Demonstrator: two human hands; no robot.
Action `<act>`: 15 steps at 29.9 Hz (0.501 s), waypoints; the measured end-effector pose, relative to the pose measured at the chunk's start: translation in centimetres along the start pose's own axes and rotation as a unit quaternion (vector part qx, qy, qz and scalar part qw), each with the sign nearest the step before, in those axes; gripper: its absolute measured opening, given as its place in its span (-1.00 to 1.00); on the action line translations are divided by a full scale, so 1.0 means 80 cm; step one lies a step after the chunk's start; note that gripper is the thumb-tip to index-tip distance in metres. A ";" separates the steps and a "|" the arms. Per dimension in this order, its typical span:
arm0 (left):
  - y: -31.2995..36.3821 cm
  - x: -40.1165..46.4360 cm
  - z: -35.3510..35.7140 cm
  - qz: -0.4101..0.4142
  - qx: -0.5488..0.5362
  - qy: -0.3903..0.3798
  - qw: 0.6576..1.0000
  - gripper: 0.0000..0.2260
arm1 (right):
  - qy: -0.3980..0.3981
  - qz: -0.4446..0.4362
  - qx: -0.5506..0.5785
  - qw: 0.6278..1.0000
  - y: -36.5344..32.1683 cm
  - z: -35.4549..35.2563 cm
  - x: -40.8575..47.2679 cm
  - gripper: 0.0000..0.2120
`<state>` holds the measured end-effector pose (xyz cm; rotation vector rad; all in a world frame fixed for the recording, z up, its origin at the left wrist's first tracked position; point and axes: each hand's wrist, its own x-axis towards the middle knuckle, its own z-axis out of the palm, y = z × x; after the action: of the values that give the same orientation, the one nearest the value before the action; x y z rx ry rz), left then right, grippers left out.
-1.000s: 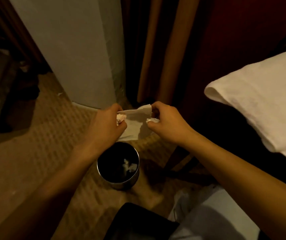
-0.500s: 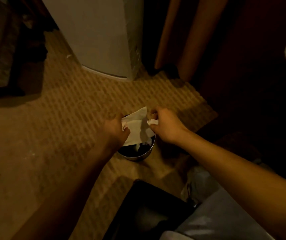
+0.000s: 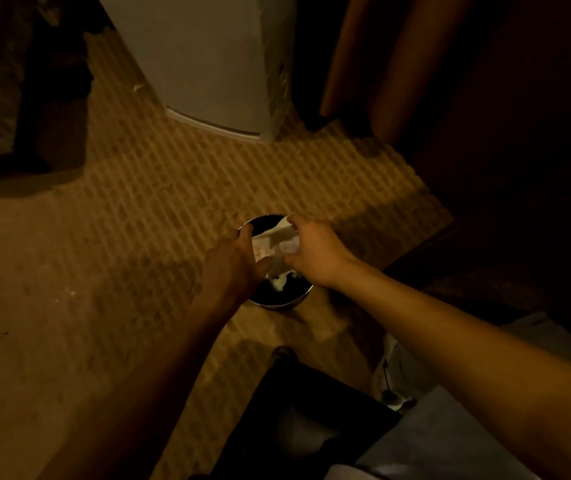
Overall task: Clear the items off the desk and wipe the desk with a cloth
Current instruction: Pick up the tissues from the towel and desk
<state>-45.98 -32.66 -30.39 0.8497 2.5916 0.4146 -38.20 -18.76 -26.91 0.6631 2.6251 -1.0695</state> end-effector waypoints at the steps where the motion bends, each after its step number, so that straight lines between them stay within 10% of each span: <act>1: 0.000 0.001 0.001 0.001 0.017 -0.002 1.000 -0.43 | -0.005 -0.001 -0.006 1.000 0.000 0.000 -0.002 -0.42; 15: 0.061 -0.018 -0.054 0.051 0.012 0.028 0.998 -0.29 | 0.026 -0.036 -0.080 0.996 -0.009 -0.081 -0.046 -0.39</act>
<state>-44.36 -30.42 -24.25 0.9961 2.6159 0.4422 -35.62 -15.80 -20.55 0.5732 2.7624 -0.8605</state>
